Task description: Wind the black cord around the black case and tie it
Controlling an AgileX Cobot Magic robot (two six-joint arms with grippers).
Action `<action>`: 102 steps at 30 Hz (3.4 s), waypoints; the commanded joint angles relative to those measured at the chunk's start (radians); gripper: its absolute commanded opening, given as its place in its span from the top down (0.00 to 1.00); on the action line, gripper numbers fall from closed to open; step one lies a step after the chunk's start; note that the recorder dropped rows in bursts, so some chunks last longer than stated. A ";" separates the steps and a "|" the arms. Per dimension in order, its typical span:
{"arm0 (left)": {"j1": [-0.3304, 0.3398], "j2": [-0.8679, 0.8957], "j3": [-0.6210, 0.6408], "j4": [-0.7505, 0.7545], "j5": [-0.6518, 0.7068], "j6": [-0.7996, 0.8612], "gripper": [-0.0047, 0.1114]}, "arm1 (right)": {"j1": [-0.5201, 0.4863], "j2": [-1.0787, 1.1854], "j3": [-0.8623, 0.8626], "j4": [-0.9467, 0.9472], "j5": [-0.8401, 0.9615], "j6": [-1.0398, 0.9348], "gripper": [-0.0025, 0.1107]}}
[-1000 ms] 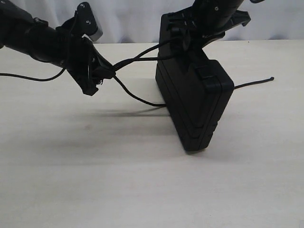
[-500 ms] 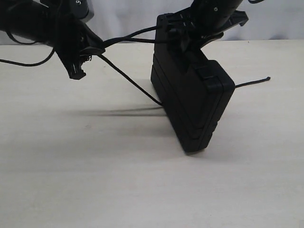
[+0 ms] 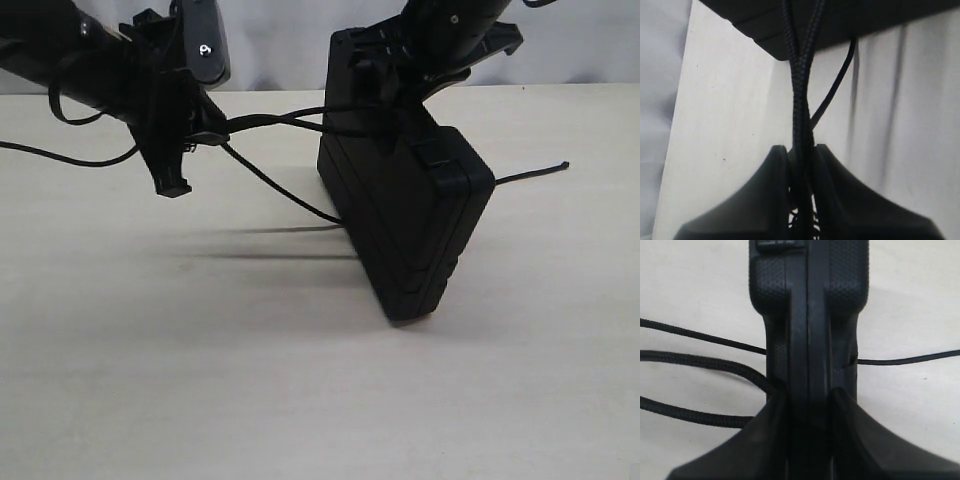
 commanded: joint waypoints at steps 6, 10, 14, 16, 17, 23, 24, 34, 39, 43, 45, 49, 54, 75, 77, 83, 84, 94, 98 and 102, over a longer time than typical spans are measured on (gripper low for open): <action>-0.087 -0.004 0.001 -0.079 -0.079 -0.018 0.96 | 0.001 -0.007 0.000 0.005 0.025 -0.004 0.94; -0.127 0.014 0.001 -0.088 -0.094 -0.018 0.96 | 0.001 -0.007 0.000 0.011 0.025 -0.004 0.94; -0.162 0.033 0.001 -0.088 -0.132 -0.014 0.96 | 0.001 -0.007 0.000 0.011 0.025 -0.004 0.94; -0.182 0.044 0.001 -0.088 -0.165 -0.011 0.96 | 0.001 -0.007 0.000 0.013 0.025 -0.004 0.94; -0.191 0.050 0.001 -0.088 -0.182 -0.011 0.96 | 0.001 -0.007 0.000 0.013 0.025 -0.004 0.94; -0.251 0.090 0.001 -0.090 -0.306 -0.011 0.96 | 0.001 -0.007 0.000 0.013 0.021 -0.004 0.94; -0.260 0.095 0.001 -0.090 -0.319 -0.011 0.96 | 0.001 -0.007 0.000 0.013 0.019 -0.004 0.94; -0.358 0.110 0.001 -0.088 -0.452 -0.011 0.96 | 0.001 -0.007 0.000 0.013 0.015 -0.004 0.94; -0.358 0.110 0.001 -0.088 -0.504 -0.047 0.96 | 0.001 -0.007 0.000 0.013 0.013 -0.004 0.94; -0.358 0.110 0.001 -0.088 -0.519 -0.077 0.94 | 0.001 -0.007 0.000 0.013 0.013 -0.004 0.94; -0.358 0.110 0.001 -0.088 -0.517 -0.077 0.86 | 0.001 -0.007 0.000 0.013 0.013 -0.004 0.94; -0.358 0.110 0.001 -0.088 -0.517 -0.077 0.63 | 0.001 -0.007 0.000 0.013 0.013 -0.004 0.94; -0.358 0.102 0.001 -0.059 -0.485 -0.077 0.53 | 0.001 -0.007 0.000 0.013 0.015 -0.004 0.94; -0.296 0.075 0.001 0.030 -0.363 -0.077 0.96 | 0.001 -0.007 0.000 0.005 0.008 -0.004 0.94; -0.298 0.075 0.001 0.011 -0.398 -0.077 0.96 | 0.001 -0.007 0.000 0.005 0.010 -0.004 0.94; -0.336 0.099 0.001 0.020 -0.475 -0.077 0.96 | 0.001 -0.007 0.000 0.005 0.010 -0.004 0.94; -0.348 0.120 -0.003 0.020 -0.494 -0.077 0.96 | 0.001 -0.007 0.000 0.005 0.014 -0.004 0.94; -0.393 0.146 -0.003 0.020 -0.598 -0.077 0.96 | 0.001 -0.007 0.000 0.005 0.006 -0.004 0.94; -0.393 0.172 -0.003 0.017 -0.600 -0.093 0.96 | 0.001 -0.007 0.000 0.005 0.006 -0.004 0.94; -0.393 0.168 -0.003 0.017 -0.687 -0.235 0.92 | 0.001 -0.007 0.000 0.005 0.004 -0.004 0.94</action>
